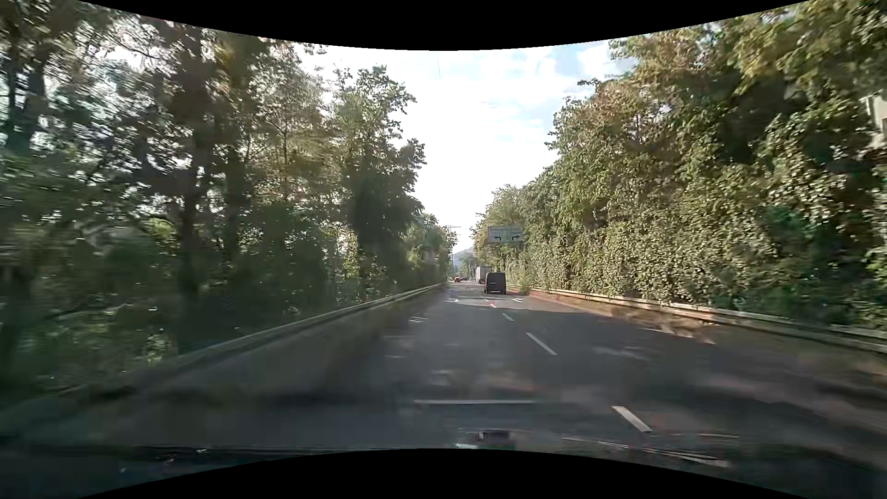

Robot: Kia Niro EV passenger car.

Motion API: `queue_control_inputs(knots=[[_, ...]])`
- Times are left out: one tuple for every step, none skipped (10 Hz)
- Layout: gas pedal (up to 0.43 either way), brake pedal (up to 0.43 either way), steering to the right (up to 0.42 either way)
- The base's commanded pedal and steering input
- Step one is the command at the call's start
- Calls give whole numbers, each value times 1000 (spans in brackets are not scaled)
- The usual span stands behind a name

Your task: Follow the waypoints while adhering to traffic rules and regulations

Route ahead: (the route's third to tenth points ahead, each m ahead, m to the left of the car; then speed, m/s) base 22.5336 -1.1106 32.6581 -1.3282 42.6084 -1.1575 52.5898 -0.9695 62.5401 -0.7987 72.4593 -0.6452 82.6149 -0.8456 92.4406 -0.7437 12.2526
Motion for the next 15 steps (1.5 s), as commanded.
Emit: queue_control_inputs(knots=[[118,0,1],[118,0,1],[118,0,2],[110,0,1],[87,0,2],[67,0,2],[59,0,2],[47,0,1],[39,0,2],[39,0,2],[39,0,2],[39,0,2],[39,0,2],[39,0,2],[39,0,2]])
